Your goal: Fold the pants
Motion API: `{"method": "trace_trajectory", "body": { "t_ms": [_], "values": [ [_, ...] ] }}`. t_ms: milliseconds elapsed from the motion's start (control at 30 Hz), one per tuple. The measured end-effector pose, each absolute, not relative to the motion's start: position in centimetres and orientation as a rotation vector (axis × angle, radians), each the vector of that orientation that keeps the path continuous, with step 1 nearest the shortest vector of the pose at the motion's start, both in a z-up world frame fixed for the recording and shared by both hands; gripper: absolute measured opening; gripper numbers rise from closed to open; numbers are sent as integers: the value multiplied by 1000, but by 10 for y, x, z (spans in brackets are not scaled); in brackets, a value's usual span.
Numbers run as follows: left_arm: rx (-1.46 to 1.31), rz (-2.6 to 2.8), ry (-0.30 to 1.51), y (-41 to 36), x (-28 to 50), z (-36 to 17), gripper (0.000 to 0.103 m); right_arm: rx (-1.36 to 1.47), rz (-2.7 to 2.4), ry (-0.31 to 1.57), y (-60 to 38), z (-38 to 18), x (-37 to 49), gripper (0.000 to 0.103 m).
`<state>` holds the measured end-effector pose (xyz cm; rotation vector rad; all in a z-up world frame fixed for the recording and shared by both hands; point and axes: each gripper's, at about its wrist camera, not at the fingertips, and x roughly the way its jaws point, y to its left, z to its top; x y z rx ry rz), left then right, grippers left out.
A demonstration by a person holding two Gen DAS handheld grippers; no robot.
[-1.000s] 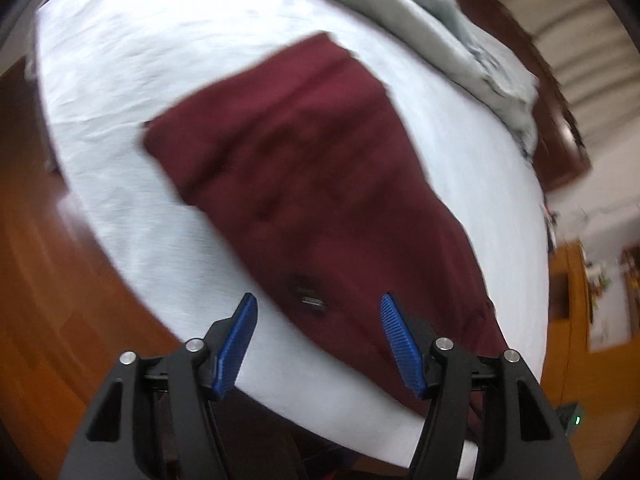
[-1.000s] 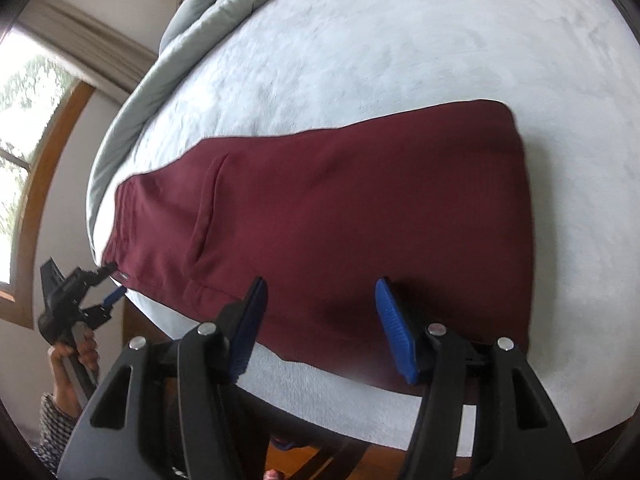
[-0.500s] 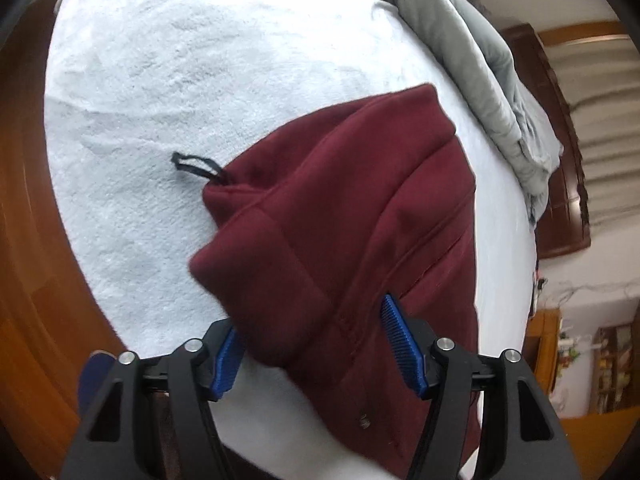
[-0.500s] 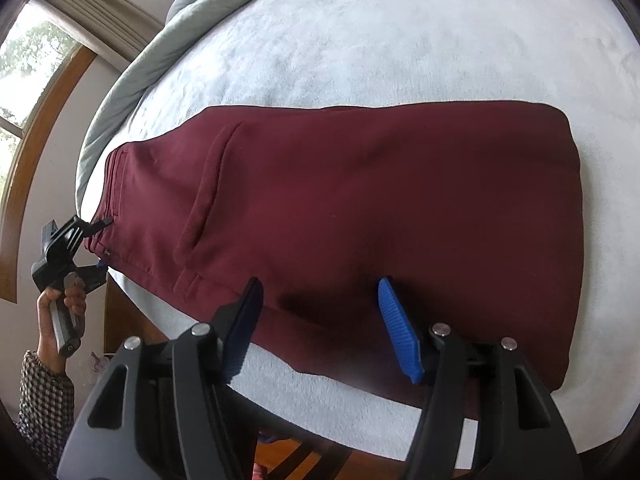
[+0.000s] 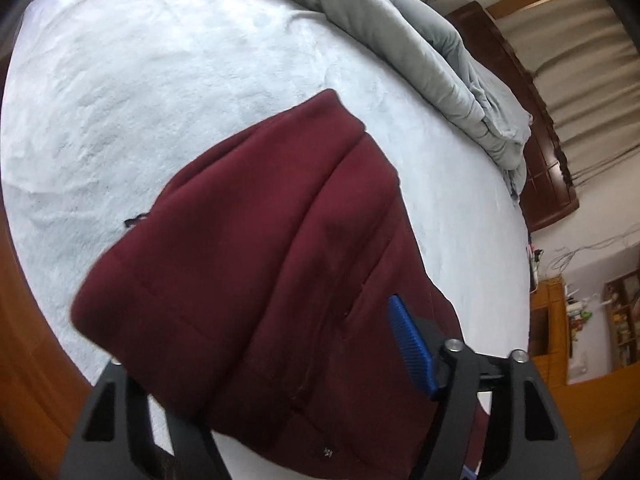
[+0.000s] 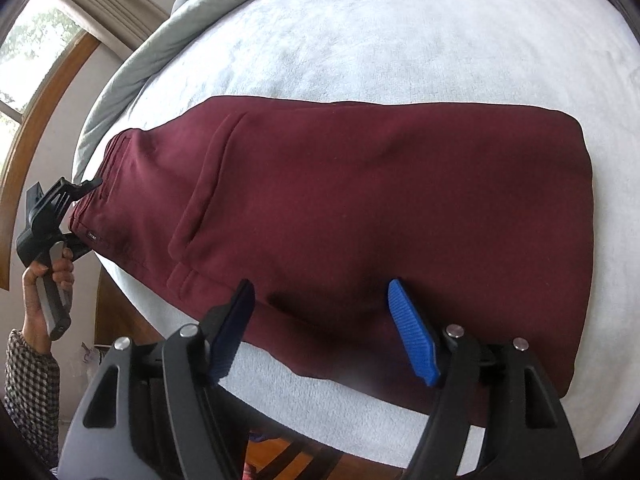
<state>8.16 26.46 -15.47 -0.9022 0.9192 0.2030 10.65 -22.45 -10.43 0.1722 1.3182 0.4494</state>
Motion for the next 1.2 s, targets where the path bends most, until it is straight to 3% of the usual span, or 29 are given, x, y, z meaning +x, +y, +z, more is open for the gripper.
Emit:
{"method": "trace_trajectory", "body": {
  "t_ms": [200, 400, 433, 500, 567, 633, 1200],
  "values": [
    [-916, 99, 801, 255, 78, -133, 73, 184, 456, 1317, -227, -105, 107, 70],
    [-944, 227, 905, 265, 87, -159, 72, 204, 460, 1317, -231, -104, 107, 69],
    [-937, 235, 904, 263, 86, -158, 69, 209, 461, 1317, -232, -104, 107, 69],
    [-893, 251, 905, 258, 85, -152, 45, 220, 462, 1318, -234, -104, 108, 69],
    [-896, 251, 878, 259, 82, -147, 31, 230, 461, 1319, -235, -103, 108, 69],
    [-926, 245, 857, 263, 81, -145, 25, 247, 459, 1318, -237, -101, 108, 69],
    [-741, 59, 733, 201, 85, -92, 24, 338, 472, 1269, -260, -79, 97, 69]
  ]
}}
